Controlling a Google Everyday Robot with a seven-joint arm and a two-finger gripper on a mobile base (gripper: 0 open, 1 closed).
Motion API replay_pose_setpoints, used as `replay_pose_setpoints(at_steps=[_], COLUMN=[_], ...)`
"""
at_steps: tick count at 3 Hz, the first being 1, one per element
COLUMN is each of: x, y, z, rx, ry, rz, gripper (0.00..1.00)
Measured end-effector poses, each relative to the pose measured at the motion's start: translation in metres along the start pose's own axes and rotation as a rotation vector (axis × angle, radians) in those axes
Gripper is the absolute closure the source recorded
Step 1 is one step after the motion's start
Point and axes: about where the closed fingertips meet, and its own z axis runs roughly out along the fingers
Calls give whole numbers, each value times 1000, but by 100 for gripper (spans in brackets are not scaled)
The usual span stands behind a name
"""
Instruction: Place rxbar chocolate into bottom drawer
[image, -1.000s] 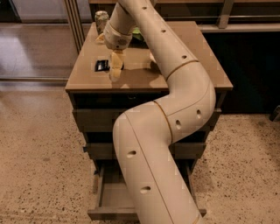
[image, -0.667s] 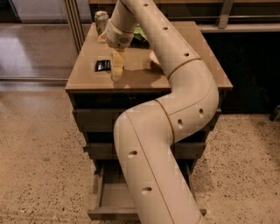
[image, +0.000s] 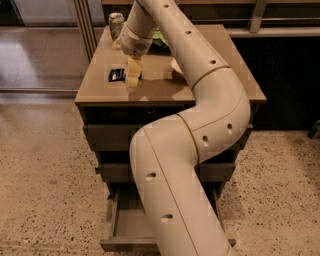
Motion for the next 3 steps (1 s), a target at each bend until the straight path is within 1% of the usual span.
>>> replay_pose_setpoints(at_steps=[1,3], x=[3,17], y=[-3,6], z=[2,14], rx=[8,-33], ry=[10,28], rz=[-6,32], gripper=[0,0])
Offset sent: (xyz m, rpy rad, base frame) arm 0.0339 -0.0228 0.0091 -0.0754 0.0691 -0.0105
